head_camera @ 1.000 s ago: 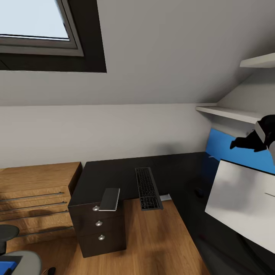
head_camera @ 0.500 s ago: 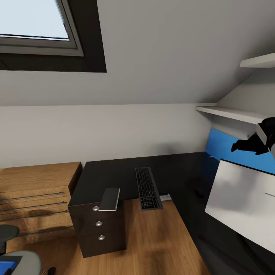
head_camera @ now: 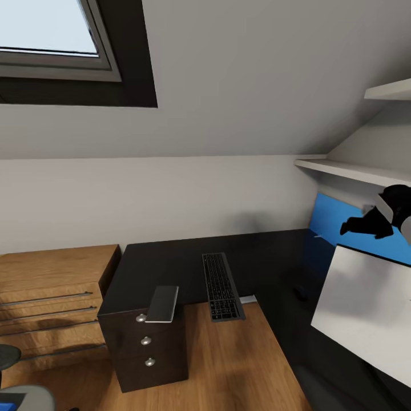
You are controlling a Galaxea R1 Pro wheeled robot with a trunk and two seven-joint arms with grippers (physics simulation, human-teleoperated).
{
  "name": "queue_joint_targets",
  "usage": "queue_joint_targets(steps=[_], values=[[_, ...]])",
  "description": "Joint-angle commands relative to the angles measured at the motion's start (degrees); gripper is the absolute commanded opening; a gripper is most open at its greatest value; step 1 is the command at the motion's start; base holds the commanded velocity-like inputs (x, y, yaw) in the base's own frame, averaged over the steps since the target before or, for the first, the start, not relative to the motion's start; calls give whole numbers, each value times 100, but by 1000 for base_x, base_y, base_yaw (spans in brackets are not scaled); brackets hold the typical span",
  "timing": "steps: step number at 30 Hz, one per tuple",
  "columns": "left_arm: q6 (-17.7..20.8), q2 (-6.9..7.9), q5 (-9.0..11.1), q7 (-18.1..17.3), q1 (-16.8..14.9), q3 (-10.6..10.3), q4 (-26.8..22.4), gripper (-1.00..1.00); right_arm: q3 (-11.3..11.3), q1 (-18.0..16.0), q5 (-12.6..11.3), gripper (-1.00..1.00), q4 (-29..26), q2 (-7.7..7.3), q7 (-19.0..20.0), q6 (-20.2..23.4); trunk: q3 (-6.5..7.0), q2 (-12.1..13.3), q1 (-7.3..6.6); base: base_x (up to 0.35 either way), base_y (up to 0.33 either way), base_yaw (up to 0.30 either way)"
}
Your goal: In the bedroom, organize the workspace by keeping the computer under the desk, ensuring the monitor is on the desk, placing the keyboard on the desk next to the monitor, placing the mouse on the desk next to the keyboard, moving the folder from the swivel chair onto the desk next to the mouse, stacking the notebook on top of the folder with the pen on top of the notebook, and positioning the swivel chair next to the desk.
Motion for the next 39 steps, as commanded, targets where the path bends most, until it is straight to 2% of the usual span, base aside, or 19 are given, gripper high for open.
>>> queue_joint_targets(steps=[1,13,27,39], values=[[-6,-3,30,-13,3,19,-11,100,-27,3,62,100,12,-8,42,5,-7,-6,2,31,0,0],[-6,-6,31,-13,5,19,-12,100,-21,72,68,100,52,-210,42,-26,-7,-6,2,7,0,0],[-12,-8,39,-5,3,19,-19,100,-18,171,64,100,53,-246,42,-27,-7,-6,2,0,0,0],[-10,-8,41,-5,6,19,-21,100,-18,236,64,100,53,-247,47,-27,-223,-487,265,0,0,0]])
